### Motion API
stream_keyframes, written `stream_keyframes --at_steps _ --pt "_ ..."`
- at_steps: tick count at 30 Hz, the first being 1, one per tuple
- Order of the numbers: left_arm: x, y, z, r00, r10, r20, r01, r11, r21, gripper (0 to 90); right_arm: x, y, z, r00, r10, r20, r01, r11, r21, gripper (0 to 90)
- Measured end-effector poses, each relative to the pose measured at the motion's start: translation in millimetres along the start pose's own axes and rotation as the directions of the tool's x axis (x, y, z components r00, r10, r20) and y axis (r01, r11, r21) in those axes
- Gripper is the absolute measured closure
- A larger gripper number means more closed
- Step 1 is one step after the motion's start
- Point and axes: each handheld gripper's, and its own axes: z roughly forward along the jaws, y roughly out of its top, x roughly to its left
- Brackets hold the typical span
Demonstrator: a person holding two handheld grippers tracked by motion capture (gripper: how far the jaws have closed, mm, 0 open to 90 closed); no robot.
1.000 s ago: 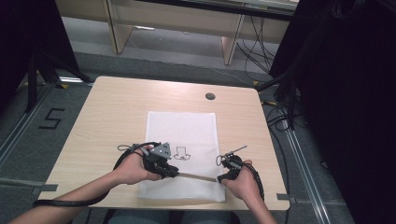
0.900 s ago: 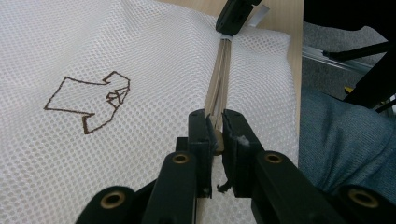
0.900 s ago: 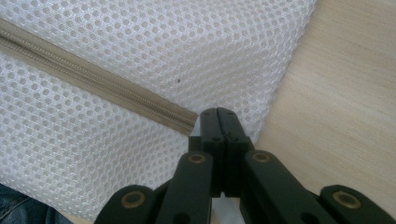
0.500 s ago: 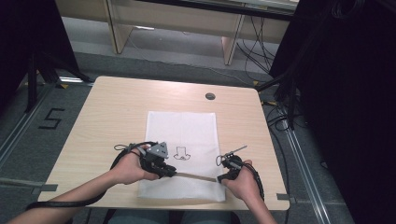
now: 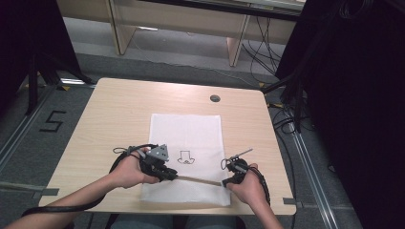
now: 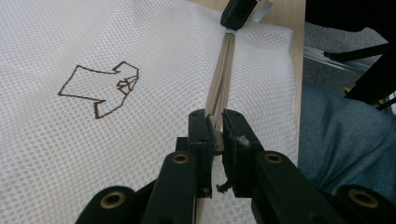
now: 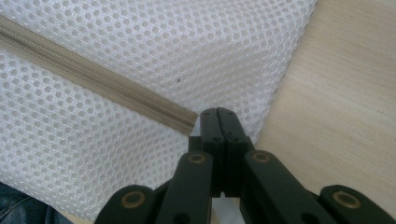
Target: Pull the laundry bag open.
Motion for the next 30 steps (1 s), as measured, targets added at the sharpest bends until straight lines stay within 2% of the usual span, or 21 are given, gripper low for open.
stream_keyframes --at_steps 3,4,5,7,8,9,10,13,16,17,19,21,23,24,30 --pt "0.5 -0.9 -1.1 0.9999 0.012 -0.004 -0.012 0.9999 0.007 81.9 0.3 0.0 -0.2 1.0 0.003 0.003 -0.003 1.0 0.003 90.0" --pt "0.2 -1.6 -1.4 1.0 -0.008 0.0 0.008 1.0 0.003 81.9 0.3 0.0 -0.2 1.0 0.004 0.002 -0.004 1.0 0.002 90.0" --pt "0.0 -1.9 -1.5 0.9999 -0.011 0.0 0.011 0.9999 0.001 81.9 0.3 0.0 -0.2 1.0 0.004 0.002 -0.004 1.0 0.002 90.0" --pt "1.1 -2.4 -2.3 1.0 0.005 0.001 -0.005 1.0 0.003 81.9 0.2 -0.1 -0.2 1.0 0.003 0.002 -0.003 1.0 0.003 90.0" --pt "0.6 -3.2 -2.8 1.0 -0.007 -0.003 0.007 1.0 0.006 81.9 0.2 0.0 -0.2 1.0 0.004 0.002 -0.004 1.0 0.002 90.0" --pt "1.7 -3.3 -3.7 1.0 0.006 -0.001 -0.006 1.0 0.007 81.9 -0.2 0.0 0.2 1.0 -0.003 -0.002 0.003 1.0 -0.002 90.0" --pt "0.8 -3.9 -4.0 0.9999 -0.01 -0.004 0.01 0.9999 0.006 81.8 0.2 0.0 -0.2 1.0 0.003 0.003 -0.003 1.0 0.002 90.0" --pt "2.4 -5.3 -6.8 1.0 -0.004 -0.003 0.004 1.0 0.002 81.9 -0.4 0.1 0.3 1.0 -0.006 -0.004 0.006 1.0 -0.004 90.0" --pt "2.6 -7.3 -9.4 0.9999 -0.011 -0.004 0.011 0.9999 0.004 81.9 0.3 0.1 0.0 1.0 0.005 0.005 -0.005 1.0 0.002 90.0" --pt "3.1 -7.8 -10.3 1.0 -0.002 -0.003 0.002 1.0 0.006 81.9 0.4 0.2 0.1 1.0 0.006 0.005 -0.006 1.0 0.002 90.0" --pt "2.3 -9.2 -11.3 0.9997 -0.022 -0.012 0.022 0.9997 0.006 81.9 -0.3 0.3 0.6 1.0 -0.003 -0.002 0.003 1.0 -0.004 90.0" --pt "3.8 -9.9 -12.4 0.9999 -0.012 0.001 0.012 0.9999 -0.002 81.9 -1.6 0.5 1.3 0.9997 -0.025 -0.007 0.025 1.0 -0.013 90.0" --pt "3.6 -10.4 -12.9 1.0 -0.008 -0.005 0.008 1.0 0.002 81.9 -0.9 0.4 0.9 0.9998 -0.016 -0.011 0.016 1.0 -0.009 90.0" --pt "3.1 -10.8 -13.5 0.9997 -0.023 -0.01 0.023 0.9997 0.005 81.9 -0.4 0.4 0.6 0.9999 -0.009 -0.012 0.009 1.0 -0.005 90.0" --pt "4.6 -11.9 -16.0 0.9997 -0.019 -0.011 0.019 0.9998 0.003 81.9 -1.4 0.5 1.2 0.9998 -0.02 -0.007 0.02 1.0 -0.01 90.0"
